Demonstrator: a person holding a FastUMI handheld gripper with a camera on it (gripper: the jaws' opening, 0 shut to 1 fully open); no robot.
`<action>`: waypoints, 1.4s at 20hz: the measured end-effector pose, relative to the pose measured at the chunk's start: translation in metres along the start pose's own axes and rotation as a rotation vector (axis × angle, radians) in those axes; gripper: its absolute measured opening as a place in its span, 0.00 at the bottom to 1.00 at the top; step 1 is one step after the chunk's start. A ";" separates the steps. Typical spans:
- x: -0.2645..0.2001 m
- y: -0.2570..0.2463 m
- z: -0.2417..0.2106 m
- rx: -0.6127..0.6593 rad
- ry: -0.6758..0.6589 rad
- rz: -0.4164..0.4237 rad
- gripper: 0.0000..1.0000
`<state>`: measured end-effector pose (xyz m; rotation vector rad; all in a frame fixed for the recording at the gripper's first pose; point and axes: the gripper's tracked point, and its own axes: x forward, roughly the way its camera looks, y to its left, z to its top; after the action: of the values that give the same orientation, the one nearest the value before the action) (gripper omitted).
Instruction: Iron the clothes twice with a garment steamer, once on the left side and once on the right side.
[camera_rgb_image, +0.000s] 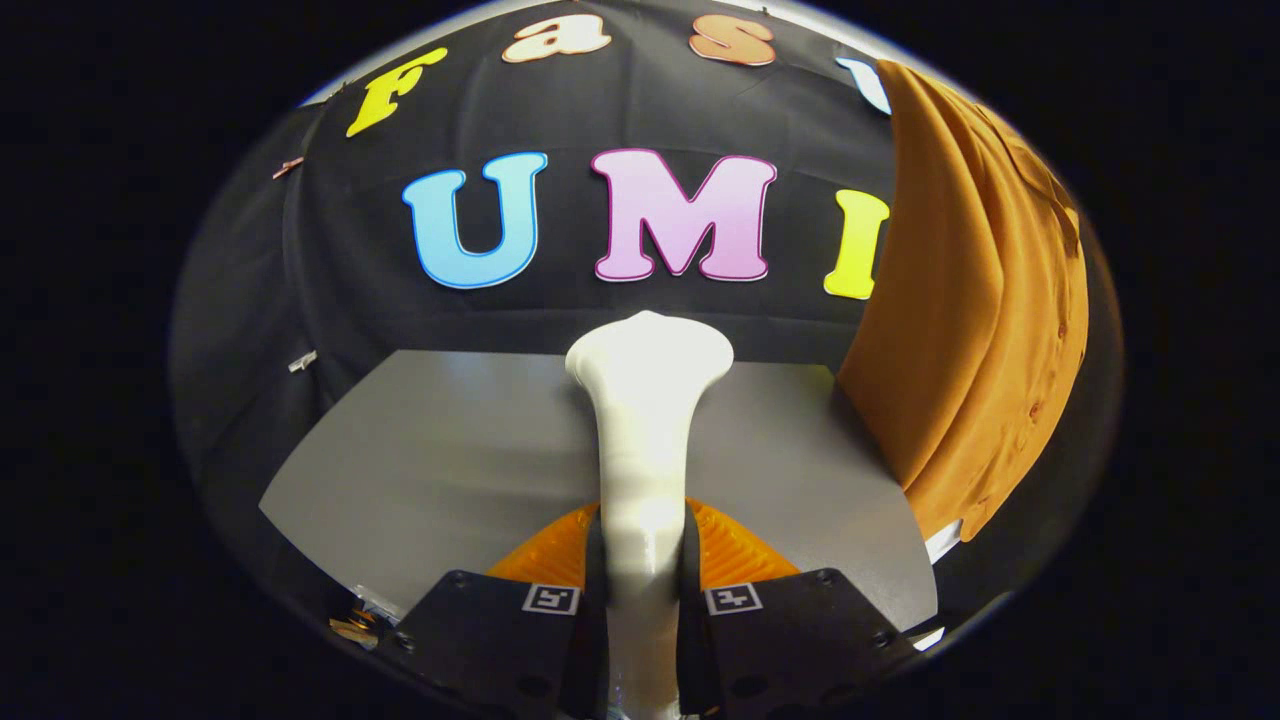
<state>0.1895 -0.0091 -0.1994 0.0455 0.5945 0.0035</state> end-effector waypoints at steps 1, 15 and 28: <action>-0.007 0.000 0.004 0.011 -0.016 -0.007 0.28; -0.148 0.016 0.034 0.048 -0.295 -0.095 0.26; -0.205 -0.154 0.036 0.168 -0.379 -0.305 0.26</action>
<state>0.0386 -0.1676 -0.0618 0.1148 0.2165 -0.3450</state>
